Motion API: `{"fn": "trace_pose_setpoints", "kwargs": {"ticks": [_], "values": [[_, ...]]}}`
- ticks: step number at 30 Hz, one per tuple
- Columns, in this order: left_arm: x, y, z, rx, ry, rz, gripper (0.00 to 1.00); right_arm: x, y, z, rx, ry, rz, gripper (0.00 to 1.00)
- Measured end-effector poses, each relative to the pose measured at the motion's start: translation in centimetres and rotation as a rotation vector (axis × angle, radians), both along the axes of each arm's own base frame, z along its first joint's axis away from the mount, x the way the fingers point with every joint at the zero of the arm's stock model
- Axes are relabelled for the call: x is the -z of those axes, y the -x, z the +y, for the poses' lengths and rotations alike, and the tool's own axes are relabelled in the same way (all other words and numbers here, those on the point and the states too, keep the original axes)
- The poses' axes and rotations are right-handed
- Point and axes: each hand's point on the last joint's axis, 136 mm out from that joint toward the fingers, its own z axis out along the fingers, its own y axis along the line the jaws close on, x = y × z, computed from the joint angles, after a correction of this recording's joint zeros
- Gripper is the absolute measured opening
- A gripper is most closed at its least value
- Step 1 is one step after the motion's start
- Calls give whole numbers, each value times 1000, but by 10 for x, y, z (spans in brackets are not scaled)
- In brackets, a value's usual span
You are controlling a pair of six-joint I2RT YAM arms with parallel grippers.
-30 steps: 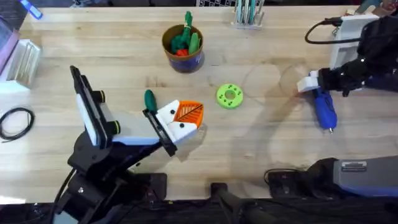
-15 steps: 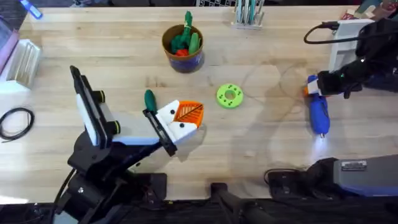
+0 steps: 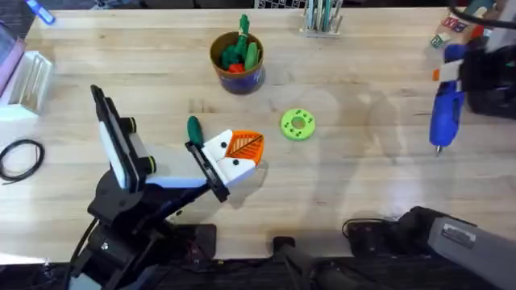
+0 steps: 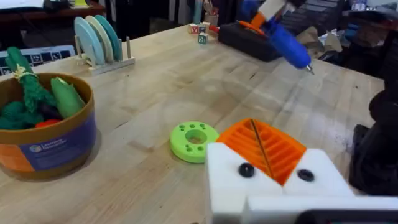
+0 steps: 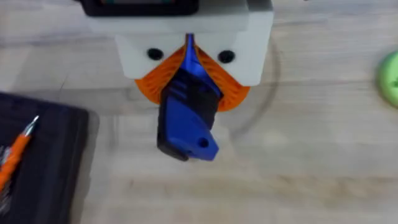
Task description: Pick up the gripper from the table and insert it into the empty holder that is missing its gripper. Then pick up a screw, insert it into the mounting hole, and use the screwdriver to tighten it. Finally, clean up the table by picking up the vegetable and placing it into the bucket.
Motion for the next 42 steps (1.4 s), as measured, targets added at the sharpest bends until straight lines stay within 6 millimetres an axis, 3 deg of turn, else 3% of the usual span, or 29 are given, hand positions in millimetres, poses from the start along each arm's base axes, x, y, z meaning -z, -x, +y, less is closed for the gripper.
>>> {"fn": "trace_pose_setpoints", "kwargs": {"ticks": [4,10,13,15,21,25,28,35,42], "values": [[0,0,0,0,0,0,5,-58,4,25,-74,-26,-223,23],[0,0,0,0,0,0,5,-148,5,78,-247,-96,-601,23],[0,0,0,0,0,0,5,-182,11,110,-343,-138,-772,23],[0,0,0,0,0,0,5,-194,17,134,-413,-188,-866,23],[0,0,0,-1,0,0,5,-201,28,216,-663,-407,-1059,23],[0,0,0,-2,0,0,5,-194,40,273,-826,-570,-1076,23],[0,0,0,-2,0,0,5,-204,54,311,-947,-665,-1111,23],[0,0,0,-2,0,0,5,-225,93,371,-1159,-830,-1206,23],[0,0,0,-2,0,0,5,-210,109,411,-1256,-919,-1166,23]]}}
